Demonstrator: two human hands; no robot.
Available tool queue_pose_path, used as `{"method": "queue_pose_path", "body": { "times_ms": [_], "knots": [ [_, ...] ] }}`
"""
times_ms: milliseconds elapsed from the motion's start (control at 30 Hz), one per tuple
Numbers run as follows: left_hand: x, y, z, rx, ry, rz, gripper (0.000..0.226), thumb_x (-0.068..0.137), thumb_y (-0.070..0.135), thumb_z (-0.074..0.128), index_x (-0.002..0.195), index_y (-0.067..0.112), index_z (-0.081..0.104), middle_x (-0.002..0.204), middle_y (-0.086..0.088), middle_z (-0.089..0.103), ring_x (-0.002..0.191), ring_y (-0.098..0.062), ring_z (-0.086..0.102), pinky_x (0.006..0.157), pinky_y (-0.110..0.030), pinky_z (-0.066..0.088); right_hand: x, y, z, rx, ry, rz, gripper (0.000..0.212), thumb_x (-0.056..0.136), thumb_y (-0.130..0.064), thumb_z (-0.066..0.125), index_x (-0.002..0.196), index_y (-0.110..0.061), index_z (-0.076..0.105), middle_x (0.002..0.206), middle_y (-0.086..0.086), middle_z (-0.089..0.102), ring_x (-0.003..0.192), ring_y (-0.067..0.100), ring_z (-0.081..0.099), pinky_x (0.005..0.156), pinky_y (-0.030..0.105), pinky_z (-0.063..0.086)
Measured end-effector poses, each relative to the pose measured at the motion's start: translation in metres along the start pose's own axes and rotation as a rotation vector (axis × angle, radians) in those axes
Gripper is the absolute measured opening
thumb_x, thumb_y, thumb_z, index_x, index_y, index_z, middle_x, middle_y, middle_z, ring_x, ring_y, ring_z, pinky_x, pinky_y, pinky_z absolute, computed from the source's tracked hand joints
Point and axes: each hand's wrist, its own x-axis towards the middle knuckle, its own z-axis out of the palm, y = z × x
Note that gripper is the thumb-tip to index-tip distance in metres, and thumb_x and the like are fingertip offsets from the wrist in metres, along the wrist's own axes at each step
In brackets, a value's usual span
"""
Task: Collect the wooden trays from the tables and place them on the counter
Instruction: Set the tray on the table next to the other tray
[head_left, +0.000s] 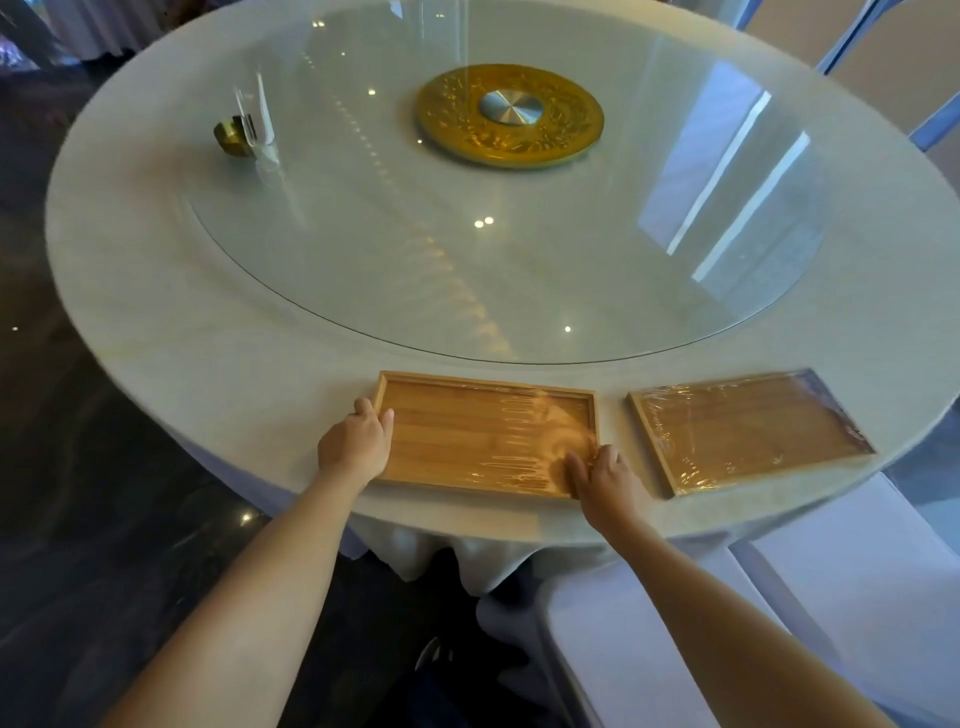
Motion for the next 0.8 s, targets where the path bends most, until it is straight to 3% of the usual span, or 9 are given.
{"method": "queue_pose_path", "body": {
  "times_ms": [467,600,700,800],
  "knots": [
    [0.004,-0.006,0.002,-0.093,-0.070,-0.039,0.049,0.097,0.041,0.020,0.109,0.000,0.045,0.091,-0.018,0.061,0.073,-0.030,0.054,0.057,-0.034,0.039,0.007,-0.001,0.003,-0.101,-0.025,-0.005,0.051,0.096,-0.045,0.030,0.115,0.000,0.044,0.114,0.019,0.054,0.097,0.035,0.058,0.065,0.033,0.039],
    [0.004,0.004,-0.012,-0.191,0.084,-0.092,0.042,0.095,0.036,0.030,0.114,0.001,0.043,0.117,-0.022,0.051,0.099,-0.038,0.055,0.069,-0.041,0.043,0.009,-0.002,-0.004,-0.058,-0.044,0.052,0.051,0.096,-0.045,0.028,0.121,-0.004,0.044,0.121,0.017,0.053,0.105,0.034,0.055,0.076,0.037,0.043],
    [0.012,0.025,-0.030,-0.271,0.204,-0.049,0.037,0.094,0.032,0.036,0.115,0.002,0.043,0.120,-0.022,0.049,0.103,-0.037,0.053,0.070,-0.041,0.043,0.013,0.003,-0.018,-0.067,0.006,0.055,0.056,0.096,-0.049,0.023,0.129,-0.008,0.042,0.132,0.014,0.047,0.115,0.032,0.052,0.083,0.037,0.044],
    [0.014,0.060,-0.043,-0.297,0.199,0.068,0.035,0.094,0.028,0.038,0.117,0.001,0.043,0.123,-0.022,0.047,0.106,-0.038,0.052,0.073,-0.043,0.045,0.016,0.017,-0.040,0.038,0.102,0.070,0.057,0.095,-0.047,0.027,0.132,-0.005,0.039,0.137,0.016,0.043,0.121,0.034,0.047,0.091,0.042,0.043]
  ]
}}
